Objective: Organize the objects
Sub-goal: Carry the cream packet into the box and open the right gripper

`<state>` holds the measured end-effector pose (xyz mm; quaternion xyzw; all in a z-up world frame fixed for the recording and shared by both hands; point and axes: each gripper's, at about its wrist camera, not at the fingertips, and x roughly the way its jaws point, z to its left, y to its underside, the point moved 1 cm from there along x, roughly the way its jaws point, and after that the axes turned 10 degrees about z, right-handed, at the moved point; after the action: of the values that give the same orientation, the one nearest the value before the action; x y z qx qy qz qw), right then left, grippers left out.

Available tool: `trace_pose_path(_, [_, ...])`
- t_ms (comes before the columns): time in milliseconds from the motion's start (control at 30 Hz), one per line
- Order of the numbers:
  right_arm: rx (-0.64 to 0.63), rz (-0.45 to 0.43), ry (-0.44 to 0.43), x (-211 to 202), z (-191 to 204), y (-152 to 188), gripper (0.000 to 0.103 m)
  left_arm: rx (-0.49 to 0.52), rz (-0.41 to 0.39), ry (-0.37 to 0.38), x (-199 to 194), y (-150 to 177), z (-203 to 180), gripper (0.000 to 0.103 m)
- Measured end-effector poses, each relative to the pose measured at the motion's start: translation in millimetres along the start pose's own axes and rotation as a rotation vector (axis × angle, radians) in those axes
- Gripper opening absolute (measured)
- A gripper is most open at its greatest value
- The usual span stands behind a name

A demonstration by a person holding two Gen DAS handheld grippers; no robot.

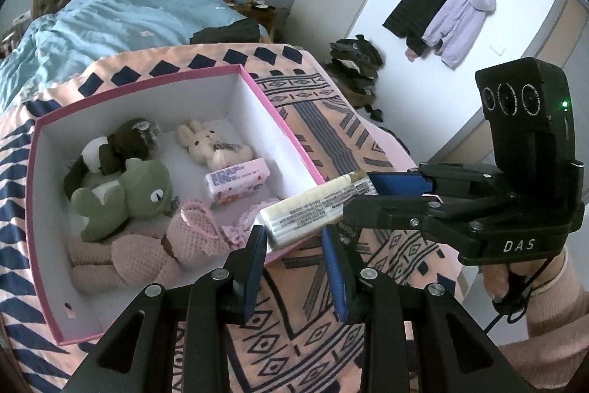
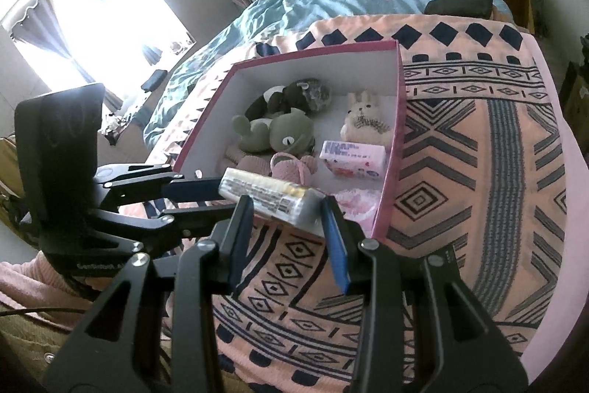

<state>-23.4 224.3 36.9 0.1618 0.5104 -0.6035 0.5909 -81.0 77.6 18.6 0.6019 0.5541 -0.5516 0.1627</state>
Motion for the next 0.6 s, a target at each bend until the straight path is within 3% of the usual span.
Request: trace_pose_path(600, [0.061,0.071,0.005,28.9,-23.2,-7.8,0.041,-0.044,0.067,0.002,31.3,-12.6,18.9,0.030])
